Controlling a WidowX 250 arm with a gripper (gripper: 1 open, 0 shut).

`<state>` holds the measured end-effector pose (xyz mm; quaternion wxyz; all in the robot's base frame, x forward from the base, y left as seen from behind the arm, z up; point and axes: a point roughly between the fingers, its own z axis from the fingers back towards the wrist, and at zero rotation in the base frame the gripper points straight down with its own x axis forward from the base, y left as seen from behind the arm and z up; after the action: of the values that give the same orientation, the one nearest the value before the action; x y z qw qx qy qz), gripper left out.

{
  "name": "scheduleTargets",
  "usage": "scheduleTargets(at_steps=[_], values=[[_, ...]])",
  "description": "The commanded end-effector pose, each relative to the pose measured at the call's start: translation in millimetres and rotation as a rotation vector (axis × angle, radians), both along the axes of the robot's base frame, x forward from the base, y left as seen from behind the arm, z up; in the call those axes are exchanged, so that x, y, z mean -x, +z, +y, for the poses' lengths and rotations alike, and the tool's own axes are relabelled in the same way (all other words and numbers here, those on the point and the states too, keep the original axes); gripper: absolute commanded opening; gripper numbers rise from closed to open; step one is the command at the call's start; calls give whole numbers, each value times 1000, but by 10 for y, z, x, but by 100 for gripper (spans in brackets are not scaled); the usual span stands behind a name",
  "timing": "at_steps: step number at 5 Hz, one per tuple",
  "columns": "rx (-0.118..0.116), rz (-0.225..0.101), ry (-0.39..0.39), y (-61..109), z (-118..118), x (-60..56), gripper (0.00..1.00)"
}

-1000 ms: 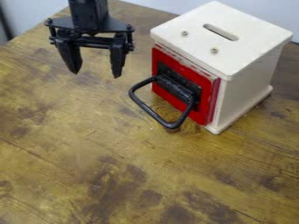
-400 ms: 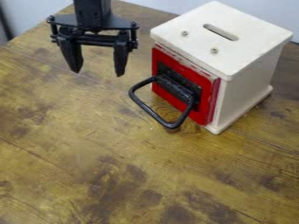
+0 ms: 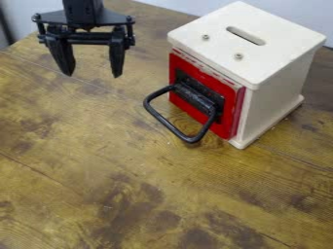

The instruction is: Close the drawer

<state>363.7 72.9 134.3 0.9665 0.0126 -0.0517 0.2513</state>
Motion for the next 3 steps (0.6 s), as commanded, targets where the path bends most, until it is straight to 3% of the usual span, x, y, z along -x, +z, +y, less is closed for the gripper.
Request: scheduleTargets(at_steps=[1, 2, 3], values=[[-13, -46, -5, 159, -52, 2, 100], [-12, -51, 2, 103, -84, -17, 100], [-16, -44, 4, 58, -98, -51, 0]])
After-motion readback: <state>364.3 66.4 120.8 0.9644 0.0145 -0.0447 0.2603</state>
